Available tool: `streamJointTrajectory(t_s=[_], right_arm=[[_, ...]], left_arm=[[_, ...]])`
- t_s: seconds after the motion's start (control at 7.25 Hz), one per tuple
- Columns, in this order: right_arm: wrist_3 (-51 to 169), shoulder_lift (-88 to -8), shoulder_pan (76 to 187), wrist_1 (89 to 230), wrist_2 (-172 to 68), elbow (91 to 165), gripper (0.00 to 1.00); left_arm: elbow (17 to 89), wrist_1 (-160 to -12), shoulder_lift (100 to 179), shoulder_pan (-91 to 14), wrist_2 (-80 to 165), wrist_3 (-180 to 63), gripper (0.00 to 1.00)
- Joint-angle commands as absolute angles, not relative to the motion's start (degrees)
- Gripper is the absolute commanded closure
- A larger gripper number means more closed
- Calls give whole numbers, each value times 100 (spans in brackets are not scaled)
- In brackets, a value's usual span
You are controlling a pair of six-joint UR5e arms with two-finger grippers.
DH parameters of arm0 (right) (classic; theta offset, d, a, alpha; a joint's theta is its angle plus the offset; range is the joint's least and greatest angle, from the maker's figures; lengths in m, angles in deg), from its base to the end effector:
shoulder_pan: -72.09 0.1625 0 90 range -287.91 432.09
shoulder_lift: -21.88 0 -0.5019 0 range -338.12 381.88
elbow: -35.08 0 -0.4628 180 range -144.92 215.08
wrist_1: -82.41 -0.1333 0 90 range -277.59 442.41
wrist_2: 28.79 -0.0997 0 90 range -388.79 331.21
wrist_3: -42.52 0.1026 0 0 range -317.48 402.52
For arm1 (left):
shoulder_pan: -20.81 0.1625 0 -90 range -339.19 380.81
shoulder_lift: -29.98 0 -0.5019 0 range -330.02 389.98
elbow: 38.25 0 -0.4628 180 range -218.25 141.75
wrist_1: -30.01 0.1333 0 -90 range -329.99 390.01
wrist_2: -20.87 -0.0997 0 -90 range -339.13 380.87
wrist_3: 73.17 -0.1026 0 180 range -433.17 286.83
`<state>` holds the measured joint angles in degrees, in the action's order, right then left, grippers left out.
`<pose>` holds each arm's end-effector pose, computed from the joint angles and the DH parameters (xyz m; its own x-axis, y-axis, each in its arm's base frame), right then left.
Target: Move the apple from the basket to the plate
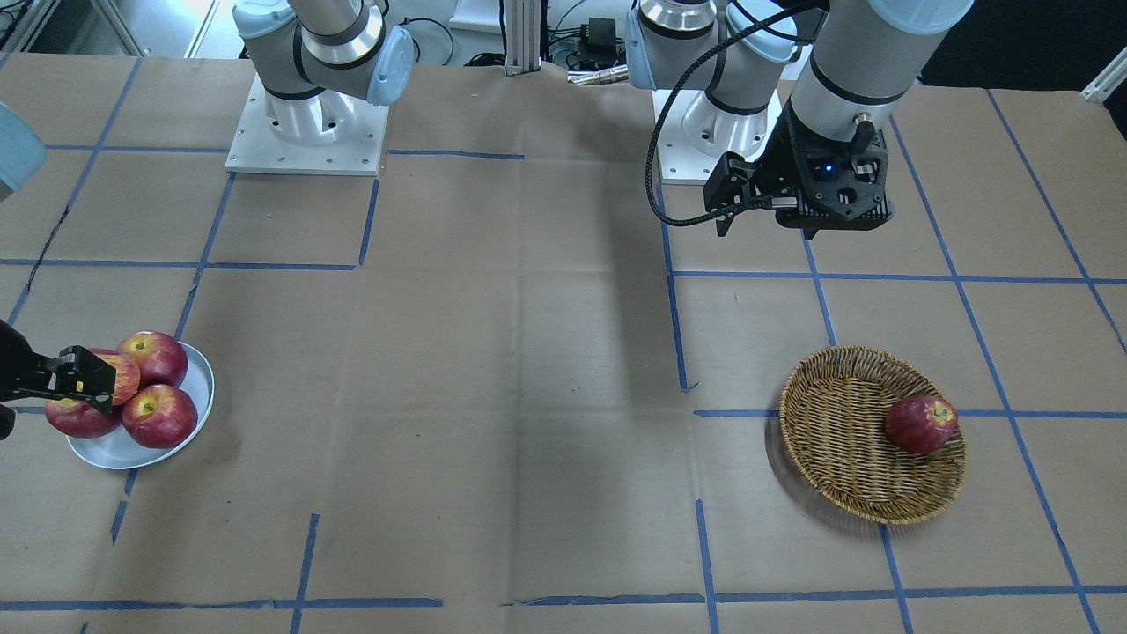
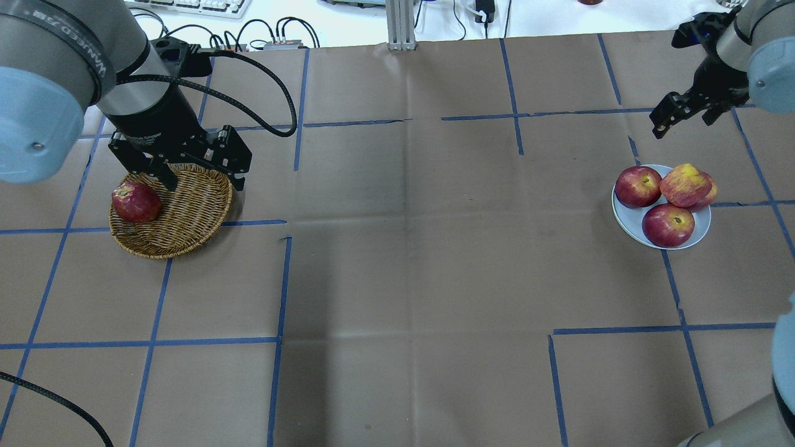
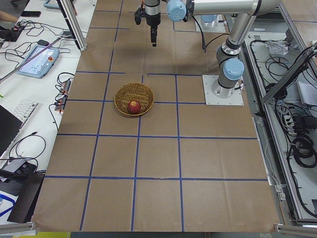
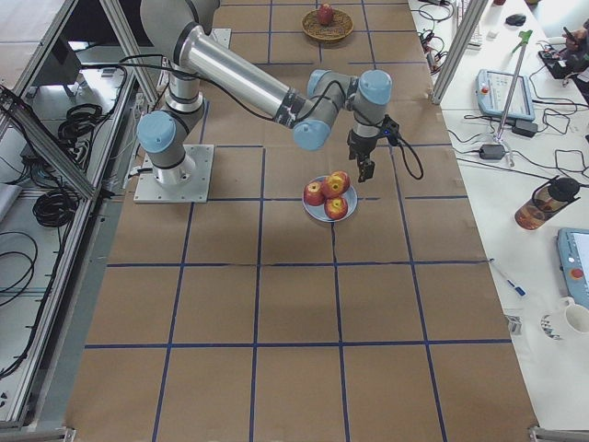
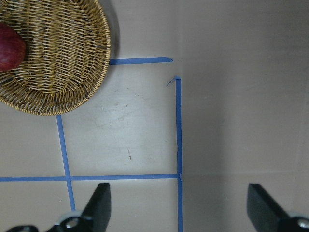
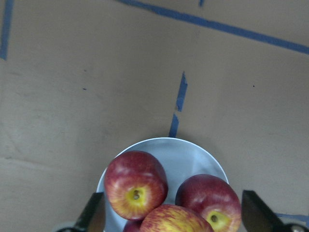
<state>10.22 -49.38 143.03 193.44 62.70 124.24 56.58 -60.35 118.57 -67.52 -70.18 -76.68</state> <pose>-0.1073 -0.7107 0.3986 -0.9725 -0.2272 0.0511 -0.2290 0.9729 -0.0323 -0.1156 -0.5459 0.5277 -0.9993 0.0332 -0.0142 0.0322 0.9972 0.0669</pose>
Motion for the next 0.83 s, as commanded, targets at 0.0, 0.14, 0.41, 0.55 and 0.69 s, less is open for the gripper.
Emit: streamJointTrajectory(t_s=[0.0, 0.14, 0.41, 0.55, 0.69], right_arm=[[2258, -5351, 14941, 18039, 6262, 11772, 0], [2840, -5623, 15379, 17614, 6262, 11787, 0], [3432, -6098, 16048, 17417, 6253, 12041, 0], [3661, -6318, 16156, 17425, 6227, 12329, 0], [3707, -6424, 16148, 17486, 6236, 12524, 0]], left_arm=[[5658, -6035, 11857, -6752, -7018, -7668, 1], [5658, -6043, 11857, -6752, -7018, -7668, 1], [5658, -6035, 11849, -6752, -7018, -7668, 1], [5649, -6043, 11849, -6752, -7018, -7677, 1], [5649, -6043, 11822, -6752, -7027, -7686, 1]])
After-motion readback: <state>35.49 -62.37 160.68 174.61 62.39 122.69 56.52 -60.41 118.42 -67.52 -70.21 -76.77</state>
